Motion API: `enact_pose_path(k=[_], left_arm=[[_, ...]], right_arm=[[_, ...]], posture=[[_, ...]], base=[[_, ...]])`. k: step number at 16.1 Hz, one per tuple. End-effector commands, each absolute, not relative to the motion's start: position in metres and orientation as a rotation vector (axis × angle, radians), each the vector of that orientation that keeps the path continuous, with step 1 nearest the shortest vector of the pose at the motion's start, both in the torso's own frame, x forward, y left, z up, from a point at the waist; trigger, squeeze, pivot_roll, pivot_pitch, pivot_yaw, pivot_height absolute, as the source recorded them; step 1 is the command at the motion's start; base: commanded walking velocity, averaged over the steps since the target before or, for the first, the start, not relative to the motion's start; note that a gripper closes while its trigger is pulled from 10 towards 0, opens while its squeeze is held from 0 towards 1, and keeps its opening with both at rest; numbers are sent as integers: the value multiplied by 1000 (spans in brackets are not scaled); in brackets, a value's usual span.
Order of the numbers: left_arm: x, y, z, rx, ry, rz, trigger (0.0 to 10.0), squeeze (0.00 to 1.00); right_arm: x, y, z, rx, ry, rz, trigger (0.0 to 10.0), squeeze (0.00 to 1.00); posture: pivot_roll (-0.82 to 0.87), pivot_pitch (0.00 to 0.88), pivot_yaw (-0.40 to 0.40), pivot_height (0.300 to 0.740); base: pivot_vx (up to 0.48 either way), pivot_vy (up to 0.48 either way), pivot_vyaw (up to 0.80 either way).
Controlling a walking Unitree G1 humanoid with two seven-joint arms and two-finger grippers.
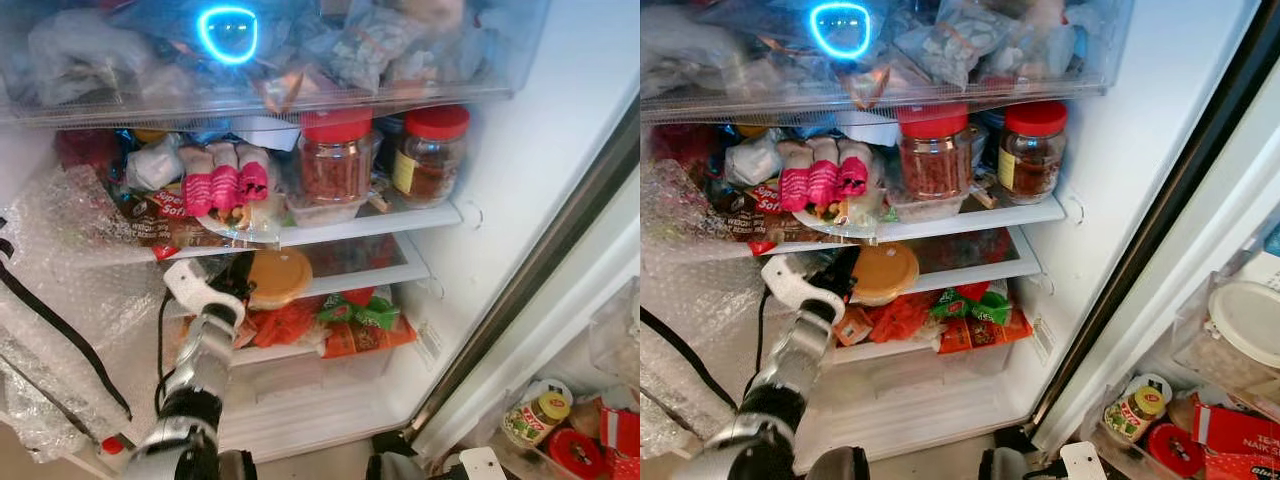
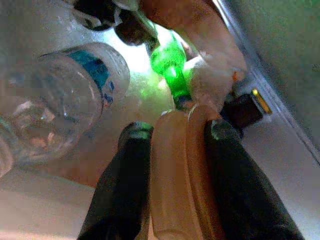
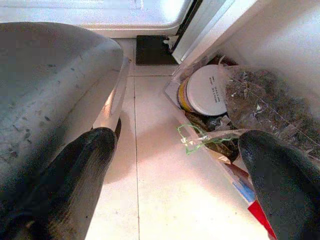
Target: Restocking fridge
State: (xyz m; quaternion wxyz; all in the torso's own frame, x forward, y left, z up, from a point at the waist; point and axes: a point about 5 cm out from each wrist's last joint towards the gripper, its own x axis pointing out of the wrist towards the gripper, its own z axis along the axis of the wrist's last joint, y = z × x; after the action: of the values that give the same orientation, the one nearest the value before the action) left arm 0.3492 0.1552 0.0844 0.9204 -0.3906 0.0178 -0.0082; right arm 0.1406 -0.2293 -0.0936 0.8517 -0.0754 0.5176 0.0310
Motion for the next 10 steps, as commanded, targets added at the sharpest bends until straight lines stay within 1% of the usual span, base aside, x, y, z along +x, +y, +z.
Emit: enact_pose_path(k=[1, 6, 10], left_arm=[[355, 156, 91, -805, 16, 1, 10000, 0], [360, 167, 89, -841, 21, 105, 10000, 0], [360, 166, 86, -862, 40, 139, 10000, 0]], right_arm=[[142, -229, -93, -158, 1081, 66, 10000, 0], [139, -230, -94, -156, 1089, 55, 10000, 0], [137, -231, -95, -158, 1096, 53, 10000, 0]], posture=[[-124, 0, -42, 631], [-157, 0, -40, 631], [-164, 0, -44, 631]], base=[[0, 0, 0], [0, 0, 0], [0, 0, 0]])
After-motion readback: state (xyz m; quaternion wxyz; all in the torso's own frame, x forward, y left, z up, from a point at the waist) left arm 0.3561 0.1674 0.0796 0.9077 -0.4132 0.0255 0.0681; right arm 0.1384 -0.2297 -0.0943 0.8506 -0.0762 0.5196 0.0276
